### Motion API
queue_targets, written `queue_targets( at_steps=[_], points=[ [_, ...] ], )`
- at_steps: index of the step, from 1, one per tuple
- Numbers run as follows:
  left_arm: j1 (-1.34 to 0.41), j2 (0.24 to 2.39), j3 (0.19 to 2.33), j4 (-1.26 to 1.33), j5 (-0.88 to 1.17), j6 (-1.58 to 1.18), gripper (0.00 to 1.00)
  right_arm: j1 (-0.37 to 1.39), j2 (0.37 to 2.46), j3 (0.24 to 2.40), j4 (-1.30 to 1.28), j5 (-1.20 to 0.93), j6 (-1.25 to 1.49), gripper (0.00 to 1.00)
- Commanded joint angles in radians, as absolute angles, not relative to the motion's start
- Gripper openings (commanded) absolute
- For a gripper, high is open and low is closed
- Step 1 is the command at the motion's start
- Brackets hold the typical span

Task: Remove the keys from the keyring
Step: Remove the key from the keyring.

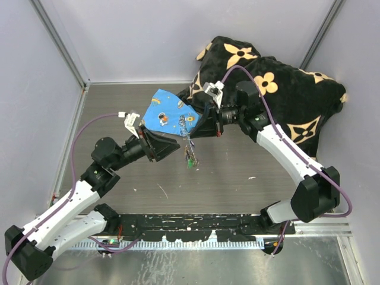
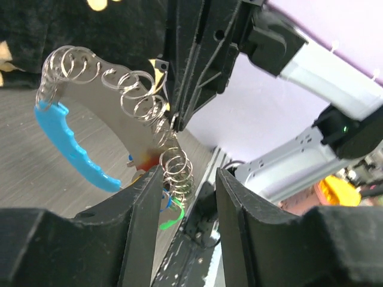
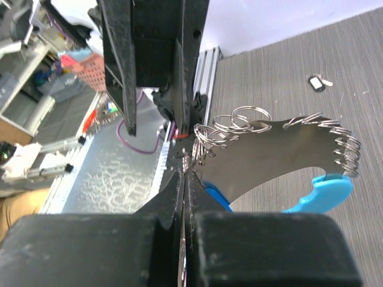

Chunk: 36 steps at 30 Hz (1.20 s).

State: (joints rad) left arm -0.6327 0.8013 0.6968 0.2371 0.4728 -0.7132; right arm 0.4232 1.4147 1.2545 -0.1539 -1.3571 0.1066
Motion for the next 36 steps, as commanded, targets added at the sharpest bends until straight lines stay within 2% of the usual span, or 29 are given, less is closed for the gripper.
queue_targets(
  at_steps=[1, 3, 5, 13, 36],
  points=[
    [-0.627, 0.808, 0.645, 0.511, 0.357, -0.881, 0.4, 0.422, 1.428, 1.157, 0.405, -1.347, 0.596, 0.01],
    [-0.627, 0.82, 0.637, 0.555, 0.346, -0.907, 0.38, 0.418, 1.439, 1.09, 0.7, -1.338, 0.816, 0.01],
    [-0.626, 0.831, 0.632, 0.6, 0.34, -0.918, 0.36, 0.415, 1.445, 1.062, 0.835, -1.33, 0.915, 0.01],
    [-0.627, 0.902, 0.633, 0.69, 0.369, -0.956, 0.27, 0.407, 1.437, 1.062, 0.779, -1.336, 0.86, 0.01],
    [-0.627, 0.971, 0.664, 0.632, 0.416, -0.931, 0.28, 0.405, 1.431, 1.057, 0.778, -1.341, 0.854, 0.01]
  ],
)
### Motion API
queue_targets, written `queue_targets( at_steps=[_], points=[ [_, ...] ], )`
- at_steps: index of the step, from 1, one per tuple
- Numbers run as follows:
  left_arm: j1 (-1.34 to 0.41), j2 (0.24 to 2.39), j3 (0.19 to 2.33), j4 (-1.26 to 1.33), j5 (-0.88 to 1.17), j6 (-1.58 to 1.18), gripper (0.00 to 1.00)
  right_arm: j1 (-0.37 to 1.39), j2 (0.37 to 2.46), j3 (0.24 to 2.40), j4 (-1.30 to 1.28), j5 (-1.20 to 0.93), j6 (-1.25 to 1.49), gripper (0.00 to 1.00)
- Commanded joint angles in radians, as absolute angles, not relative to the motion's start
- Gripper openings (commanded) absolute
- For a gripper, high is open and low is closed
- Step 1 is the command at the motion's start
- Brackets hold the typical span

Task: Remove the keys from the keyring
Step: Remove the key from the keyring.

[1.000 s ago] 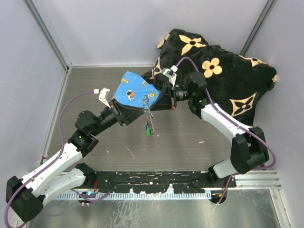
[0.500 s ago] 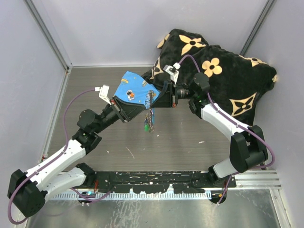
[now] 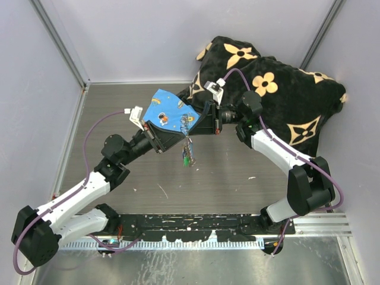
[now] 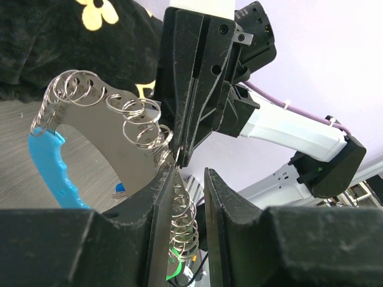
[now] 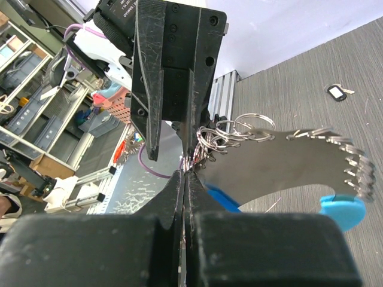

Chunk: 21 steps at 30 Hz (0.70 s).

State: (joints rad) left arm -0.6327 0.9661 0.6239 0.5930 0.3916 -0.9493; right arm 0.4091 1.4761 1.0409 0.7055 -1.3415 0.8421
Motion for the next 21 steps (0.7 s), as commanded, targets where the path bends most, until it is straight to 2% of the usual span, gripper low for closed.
queue_targets(
  at_steps=[1, 21],
  points=[
    [-0.627, 0.975, 0.665, 0.631, 0.419, -0.932, 0.28, 0.405, 1.431, 1.057, 0.778, -1.341, 0.854, 0.01],
    [-0.635, 1.028, 0.699, 0.633, 0.434, -0.943, 0.19, 0.407, 1.425, 1.052, 0.78, -1.345, 0.854, 0.01]
  ],
)
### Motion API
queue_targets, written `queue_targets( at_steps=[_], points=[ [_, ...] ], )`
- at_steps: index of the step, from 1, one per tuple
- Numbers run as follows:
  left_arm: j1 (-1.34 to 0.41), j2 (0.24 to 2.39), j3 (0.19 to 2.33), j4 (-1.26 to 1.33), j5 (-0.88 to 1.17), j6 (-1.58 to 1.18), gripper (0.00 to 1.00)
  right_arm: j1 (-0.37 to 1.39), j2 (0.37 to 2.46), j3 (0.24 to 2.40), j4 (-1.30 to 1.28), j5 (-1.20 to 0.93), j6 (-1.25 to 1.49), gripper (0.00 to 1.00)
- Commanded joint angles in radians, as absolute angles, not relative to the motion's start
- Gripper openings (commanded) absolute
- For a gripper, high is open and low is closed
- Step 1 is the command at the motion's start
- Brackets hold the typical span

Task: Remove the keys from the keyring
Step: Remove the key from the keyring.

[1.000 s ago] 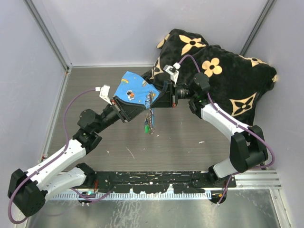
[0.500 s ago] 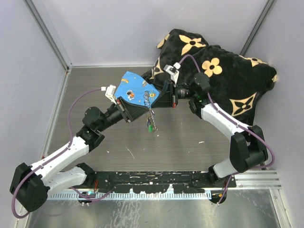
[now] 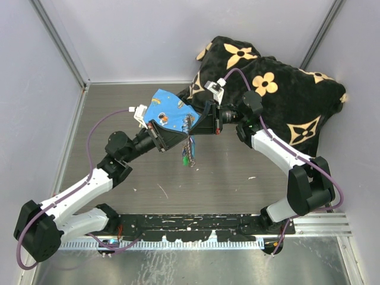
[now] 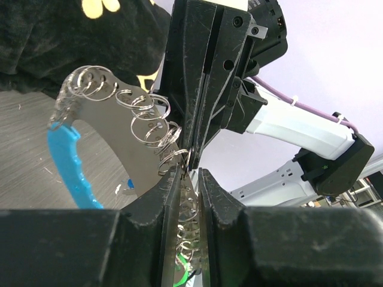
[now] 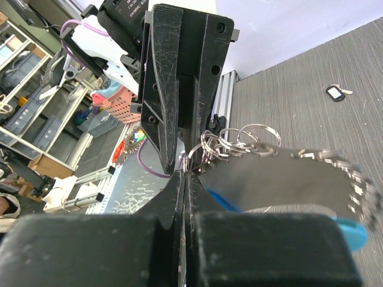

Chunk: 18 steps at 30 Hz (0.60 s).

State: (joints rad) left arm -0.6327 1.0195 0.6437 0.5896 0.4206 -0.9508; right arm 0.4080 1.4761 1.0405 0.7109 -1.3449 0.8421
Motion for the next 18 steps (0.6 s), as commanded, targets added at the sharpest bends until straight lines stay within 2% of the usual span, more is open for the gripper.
queue_targets(
  at_steps=[1, 5, 9, 18],
  points=[
    [-0.635, 1.029, 0.701, 0.633, 0.433, -0.943, 0.19, 0.408, 1.424, 1.05, 0.782, -1.346, 0.854, 0.01],
    [-0.637, 1.034, 0.706, 0.633, 0.432, -0.946, 0.18, 0.408, 1.422, 1.049, 0.785, -1.349, 0.853, 0.01],
    [-0.636, 1.035, 0.709, 0.632, 0.433, -0.946, 0.13, 0.409, 1.422, 1.049, 0.787, -1.351, 0.852, 0.01],
    [-0.64, 1.036, 0.71, 0.634, 0.436, -0.948, 0.14, 0.408, 1.42, 1.044, 0.787, -1.35, 0.85, 0.01]
  ],
)
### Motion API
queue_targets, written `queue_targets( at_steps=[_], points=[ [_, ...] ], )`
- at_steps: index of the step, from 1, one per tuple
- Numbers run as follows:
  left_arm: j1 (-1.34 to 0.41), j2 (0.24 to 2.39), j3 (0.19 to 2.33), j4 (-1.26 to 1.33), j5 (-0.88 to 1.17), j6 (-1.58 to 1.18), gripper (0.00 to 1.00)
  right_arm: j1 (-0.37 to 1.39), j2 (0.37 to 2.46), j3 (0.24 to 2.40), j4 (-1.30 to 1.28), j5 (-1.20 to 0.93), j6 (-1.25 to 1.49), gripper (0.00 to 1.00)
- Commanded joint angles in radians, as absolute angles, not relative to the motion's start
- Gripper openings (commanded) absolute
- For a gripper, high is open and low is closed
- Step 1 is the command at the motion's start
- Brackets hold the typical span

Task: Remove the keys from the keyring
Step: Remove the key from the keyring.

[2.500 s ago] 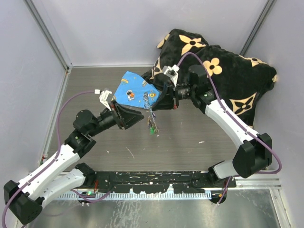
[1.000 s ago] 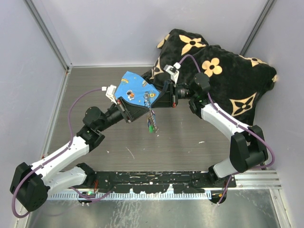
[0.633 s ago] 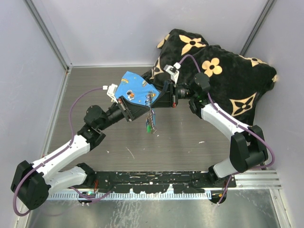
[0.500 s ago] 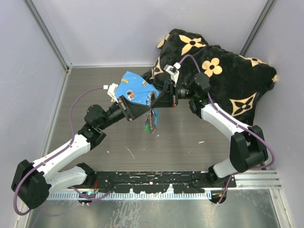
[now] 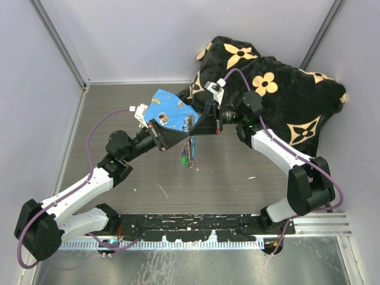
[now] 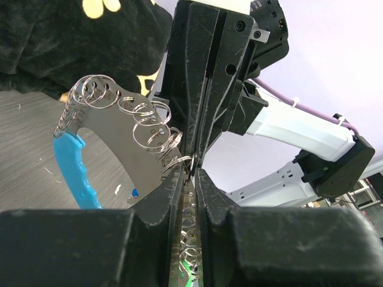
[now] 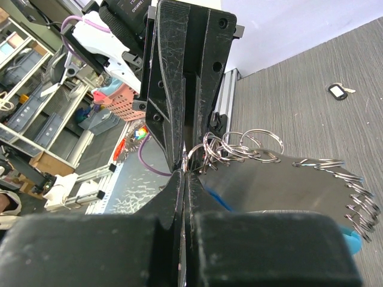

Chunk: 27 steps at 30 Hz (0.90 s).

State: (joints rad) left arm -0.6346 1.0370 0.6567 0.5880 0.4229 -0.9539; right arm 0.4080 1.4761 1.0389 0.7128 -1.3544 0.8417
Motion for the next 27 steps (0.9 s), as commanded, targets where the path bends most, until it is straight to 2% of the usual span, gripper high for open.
queue_targets(
  at_steps=[1, 5, 8, 13, 17, 20, 22, 25, 27],
  points=[
    [-0.641, 1.036, 0.712, 0.635, 0.437, -0.949, 0.14, 0.408, 1.421, 1.045, 0.787, -1.35, 0.849, 0.01],
    [-0.643, 1.038, 0.71, 0.638, 0.44, -0.948, 0.13, 0.408, 1.42, 1.043, 0.786, -1.351, 0.848, 0.01],
    [-0.644, 1.04, 0.71, 0.638, 0.448, -0.943, 0.0, 0.408, 1.418, 1.042, 0.785, -1.351, 0.847, 0.01],
    [-0.646, 1.034, 0.715, 0.631, 0.476, -0.915, 0.0, 0.408, 1.415, 1.041, 0.781, -1.359, 0.834, 0.01],
    [-0.646, 0.997, 0.751, 0.459, 0.482, -0.794, 0.0, 0.407, 1.406, 1.071, 0.67, -1.395, 0.723, 0.14],
    [-0.646, 0.959, 0.81, 0.242, 0.497, -0.631, 0.0, 0.385, 1.39, 1.131, 0.41, -1.427, 0.507, 0.21],
    [-0.645, 0.941, 0.865, 0.077, 0.503, -0.509, 0.0, 0.358, 1.381, 1.213, 0.068, -1.404, 0.219, 0.27],
    [-0.645, 0.939, 0.977, -0.138, 0.531, -0.357, 0.0, 0.345, 1.381, 1.368, -0.455, -1.266, -0.248, 0.46],
    [-0.645, 0.959, 1.058, -0.278, 0.545, -0.268, 0.0, 0.344, 1.38, 1.426, -0.571, -1.2, -0.365, 0.49]
  ],
)
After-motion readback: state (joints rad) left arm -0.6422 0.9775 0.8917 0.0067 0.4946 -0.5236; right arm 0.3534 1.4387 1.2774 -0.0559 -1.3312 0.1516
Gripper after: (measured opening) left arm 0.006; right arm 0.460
